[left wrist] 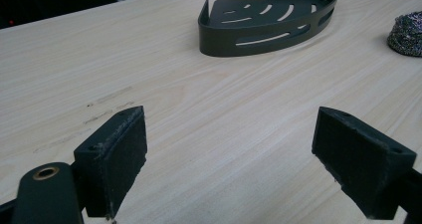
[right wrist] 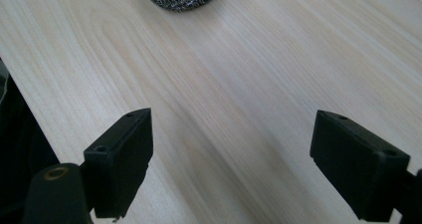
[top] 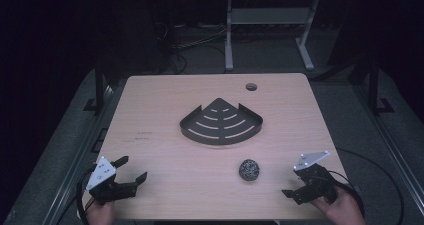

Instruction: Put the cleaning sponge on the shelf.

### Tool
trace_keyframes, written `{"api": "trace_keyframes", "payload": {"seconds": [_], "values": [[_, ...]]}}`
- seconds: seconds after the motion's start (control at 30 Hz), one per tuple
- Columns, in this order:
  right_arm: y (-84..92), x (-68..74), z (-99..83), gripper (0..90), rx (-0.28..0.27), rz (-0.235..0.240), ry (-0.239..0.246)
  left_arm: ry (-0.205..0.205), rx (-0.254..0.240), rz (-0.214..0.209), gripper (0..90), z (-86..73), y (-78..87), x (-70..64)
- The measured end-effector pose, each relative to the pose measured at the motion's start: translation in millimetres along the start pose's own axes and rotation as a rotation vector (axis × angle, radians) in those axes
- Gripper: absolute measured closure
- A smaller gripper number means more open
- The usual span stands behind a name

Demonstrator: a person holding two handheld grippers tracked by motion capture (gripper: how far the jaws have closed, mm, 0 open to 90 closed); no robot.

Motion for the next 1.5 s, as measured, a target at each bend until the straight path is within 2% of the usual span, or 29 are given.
{"api": "trace_keyframes", "payload": {"seconds": [0.6,1.5], "values": [[-3.0,9.9,20.8,16.5,0.024,0.022,0.075,0.002,0.004,-0.005,13.5,-0.6,-1.1,-0.8],[-6.0,20.1,55.0,16.3,0.061,0.024,0.175,0.004,-0.001,-0.005,13.5,-0.1,-0.2,0.2]]}}
Point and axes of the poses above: each handheld gripper's, and its own axes: y roughly backward along the jaws, z roughly out of its top, x roughly to its left, the point moved 10 cm from there along -y, roughly forward along the jaws, and after that the axes turned 11 degrees about x, right-handed, at the moved point
